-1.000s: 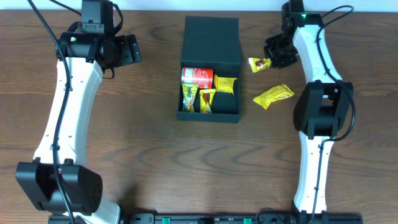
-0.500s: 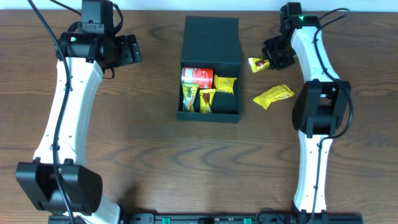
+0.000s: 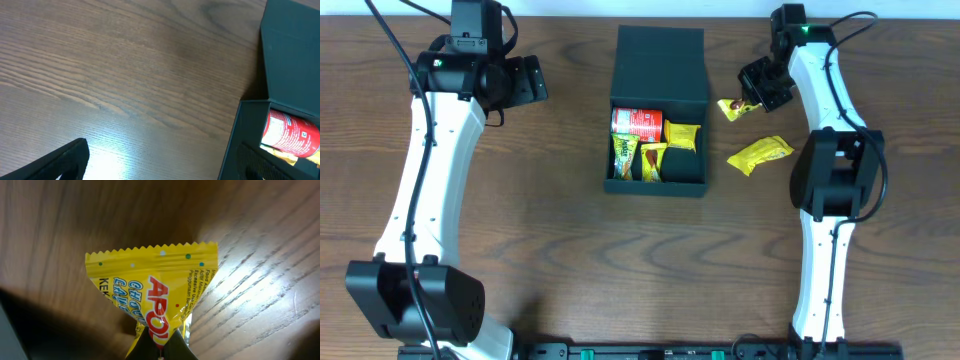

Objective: Pack container
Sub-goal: 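Grasp the small yellow Apollo pack with the right gripper and lift, then carry the pack into the box and lower it beside the can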

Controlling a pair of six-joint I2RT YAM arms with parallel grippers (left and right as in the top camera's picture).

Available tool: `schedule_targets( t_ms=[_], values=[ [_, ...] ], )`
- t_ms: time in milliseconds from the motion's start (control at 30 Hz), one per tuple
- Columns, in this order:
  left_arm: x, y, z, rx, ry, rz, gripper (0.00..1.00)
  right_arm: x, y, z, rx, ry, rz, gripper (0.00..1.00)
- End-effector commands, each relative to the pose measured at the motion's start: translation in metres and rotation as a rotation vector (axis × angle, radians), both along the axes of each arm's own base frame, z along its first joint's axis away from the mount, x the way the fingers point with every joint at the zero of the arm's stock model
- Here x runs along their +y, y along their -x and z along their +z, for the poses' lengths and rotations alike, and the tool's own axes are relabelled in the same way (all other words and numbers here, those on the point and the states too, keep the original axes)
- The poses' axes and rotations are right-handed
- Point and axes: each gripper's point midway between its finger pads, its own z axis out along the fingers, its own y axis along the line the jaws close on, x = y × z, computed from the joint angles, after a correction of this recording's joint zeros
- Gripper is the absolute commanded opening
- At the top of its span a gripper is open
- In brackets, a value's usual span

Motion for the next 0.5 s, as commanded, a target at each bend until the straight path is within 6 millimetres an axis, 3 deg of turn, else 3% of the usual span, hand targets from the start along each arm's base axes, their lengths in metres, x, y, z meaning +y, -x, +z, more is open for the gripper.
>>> schedule_targets(
  t_ms=[0, 167, 267, 333, 400, 467],
  values=[
    [0.005, 0.000, -0.004, 0.011, -0.022, 0.004, 0.95, 0.009, -0.009, 0.037, -0.120, 0.016, 0.224, 0.02],
    [0.005, 0.000, -0.004, 0.011, -0.021, 0.004, 0.95, 0.021, -0.005, 0.117, -0.286, 0.096, 0.535, 0.02],
    [0.005, 0.000, -0.004, 0.011, -0.021, 0.004, 0.95, 0.039, 0.008, 0.175, -0.405, 0.152, 0.726, 0.01],
    [0.005, 0.000, -0.004, 0.011, -0.021, 0.004, 0.95, 0.056, 0.021, 0.201, -0.455, 0.173, 0.820, 0.02],
    [0.005, 0.000, -0.004, 0.012, -0.021, 0.004, 0.95, 0.077, 0.038, 0.217, -0.480, 0.183, 0.919, 0.02],
    [0.005, 0.000, -0.004, 0.012, -0.021, 0.004, 0.95, 0.097, 0.054, 0.217, -0.445, 0.219, 0.998, 0.01]
  ],
)
